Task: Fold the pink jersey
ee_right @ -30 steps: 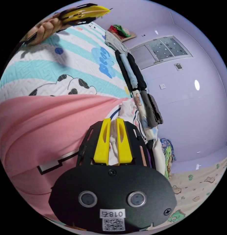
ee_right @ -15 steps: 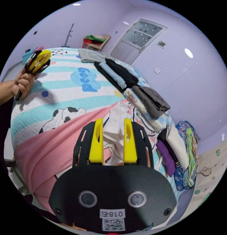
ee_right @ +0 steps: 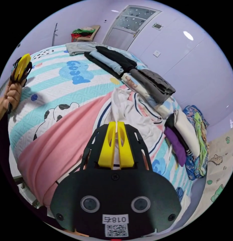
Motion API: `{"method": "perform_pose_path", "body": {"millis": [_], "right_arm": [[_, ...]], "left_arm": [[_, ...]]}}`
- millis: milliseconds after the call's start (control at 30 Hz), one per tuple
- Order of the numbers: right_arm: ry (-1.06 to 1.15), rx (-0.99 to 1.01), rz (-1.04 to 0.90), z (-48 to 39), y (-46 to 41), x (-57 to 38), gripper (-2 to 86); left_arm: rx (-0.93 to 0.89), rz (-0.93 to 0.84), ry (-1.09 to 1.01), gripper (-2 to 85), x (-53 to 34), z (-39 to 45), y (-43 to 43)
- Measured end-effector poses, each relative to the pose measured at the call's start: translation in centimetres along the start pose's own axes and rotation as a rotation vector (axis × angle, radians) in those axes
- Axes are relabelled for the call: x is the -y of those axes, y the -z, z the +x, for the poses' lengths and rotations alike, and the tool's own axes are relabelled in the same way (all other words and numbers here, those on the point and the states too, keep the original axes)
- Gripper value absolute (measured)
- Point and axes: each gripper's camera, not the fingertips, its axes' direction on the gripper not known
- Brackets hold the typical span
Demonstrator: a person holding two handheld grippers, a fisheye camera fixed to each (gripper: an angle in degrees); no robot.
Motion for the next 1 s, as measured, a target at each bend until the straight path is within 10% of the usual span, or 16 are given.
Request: {"method": "perform_pose_path", "body": {"millis": [333, 867, 1000], "right_arm": [[-0.398, -0.135, -0.165, 13.6, -3.6, 1.2, -0.8], [-0.706, 0.174, -0.347, 21.8, -12.5, -4.7, 6.3], [-0.887, 0.320, -0.142, 23.8, -9.9, -9.4, 7.8]], "left_arm": [[0.023, -0.014, 0.012, -1.0, -0.2, -0.6, -0.7], [0.041, -0.037, 0.018, -1.0, 1.2, 0.0, -0.4], [0.045, -0.034, 0.020, -1.0, 1.9, 0.5, 0.0]]}}
